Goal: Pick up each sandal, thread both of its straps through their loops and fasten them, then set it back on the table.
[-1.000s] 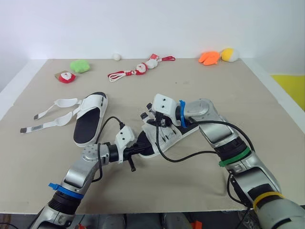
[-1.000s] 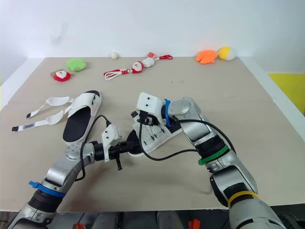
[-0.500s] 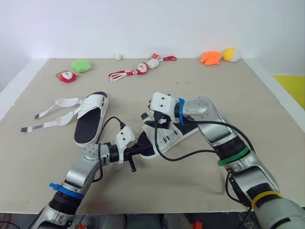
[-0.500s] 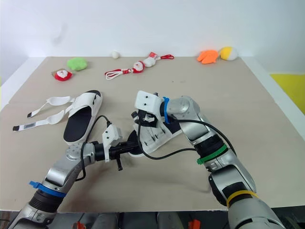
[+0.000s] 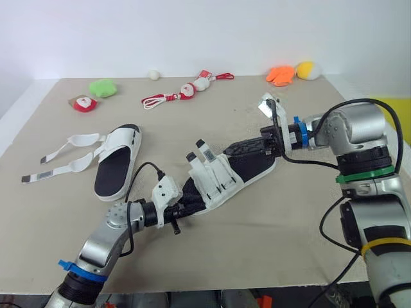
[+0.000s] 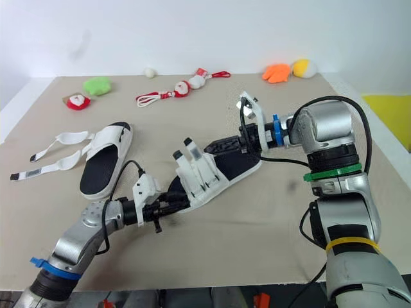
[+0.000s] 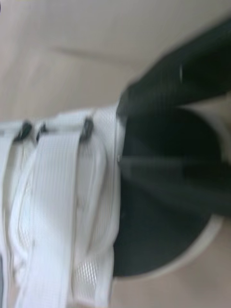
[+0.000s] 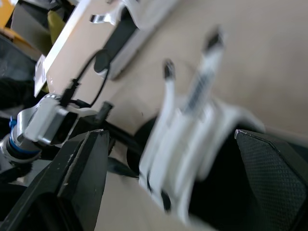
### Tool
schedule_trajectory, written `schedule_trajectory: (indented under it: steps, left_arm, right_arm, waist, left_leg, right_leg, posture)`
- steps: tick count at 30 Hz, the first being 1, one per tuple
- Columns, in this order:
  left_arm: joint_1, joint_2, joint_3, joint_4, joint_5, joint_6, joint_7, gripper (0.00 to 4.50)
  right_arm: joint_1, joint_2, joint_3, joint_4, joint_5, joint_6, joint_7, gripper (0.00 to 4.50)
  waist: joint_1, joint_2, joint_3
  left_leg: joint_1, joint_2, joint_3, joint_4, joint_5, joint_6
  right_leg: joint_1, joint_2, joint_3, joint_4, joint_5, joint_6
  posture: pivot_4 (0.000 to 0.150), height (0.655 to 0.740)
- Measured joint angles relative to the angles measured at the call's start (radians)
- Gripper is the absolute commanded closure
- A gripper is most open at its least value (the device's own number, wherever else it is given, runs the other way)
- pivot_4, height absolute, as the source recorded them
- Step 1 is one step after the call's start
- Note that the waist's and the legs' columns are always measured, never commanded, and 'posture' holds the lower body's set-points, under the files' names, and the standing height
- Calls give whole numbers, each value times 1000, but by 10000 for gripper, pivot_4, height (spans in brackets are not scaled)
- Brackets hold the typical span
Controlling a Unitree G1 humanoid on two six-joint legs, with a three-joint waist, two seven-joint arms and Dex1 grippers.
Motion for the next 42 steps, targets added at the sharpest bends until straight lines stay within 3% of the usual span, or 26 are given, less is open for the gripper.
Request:
schedule_trajectory:
  steps: [3,4,11,19,30,33,38,40,42]
  left_arm:
    - [23,22,40,-44,-21,36,25,1523]
    - [31,26,58,-57,-26,48,35,263]
    - [26,51,144,-118,-64,100,98,263]
    - [2,53,166,-160,-85,124,138,263]
    - [-5,57,170,-167,-88,123,146,263]
    - [-26,58,170,-167,-91,123,137,0]
    - [-34,56,175,-167,-111,122,132,0]
    - [-36,55,182,-169,-128,122,135,0]
    - [-36,55,185,-176,-132,122,137,0]
  right_arm:
    - [3,2,7,19,2,7,-18,0]
    - [5,2,7,18,8,14,-22,0]
    - [55,67,4,15,49,75,-82,0]
    - [96,198,-117,-18,130,190,-241,0]
    - [182,189,-188,-74,430,193,-517,0]
    - [208,229,-192,-84,483,194,-589,7038]
    - [216,272,-205,-85,522,195,-686,28098]
    - [236,292,-228,-94,524,195,-720,38883]
    - [242,304,-247,-104,532,196,-737,43948]
  waist:
    - [-2,0,1]
    - [-2,0,1]
    - [-2,0,2]
    - [1,-1,3]
    - [0,-1,3]
    - [0,-1,3]
    - [0,-1,3]
    - [0,-1,3]
    - [0,-1,3]
  left_leg:
    - [0,0,0,0,0,0]
    - [0,0,0,0,0,0]
    - [-3,-1,-1,1,0,0]
    - [-4,-2,-2,1,0,-1]
    - [-4,-1,-2,1,0,-1]
    - [-4,-1,-3,1,0,-1]
    - [-4,-1,-3,2,0,-1]
    - [-4,-1,-3,1,0,-1]
    - [-4,-1,-3,1,0,-1]
  right_leg:
    - [0,1,0,0,1,1]
    - [0,1,0,0,1,1]
    - [-1,0,1,0,0,2]
    - [-1,0,1,0,-1,4]
    - [0,1,1,0,-1,4]
    - [0,2,1,0,-1,4]
    - [0,1,1,0,-1,4]
    - [0,2,1,0,-1,4]
    - [0,2,1,0,-1,4]
  posture:
    - [1500,7400]
    - [1500,7400]
    - [1500,7400]
    - [1500,7400]
    - [1500,7400]
    - [1500,7400]
    - [1500,7400]
    - [1500,7400]
    - [1500,7400]
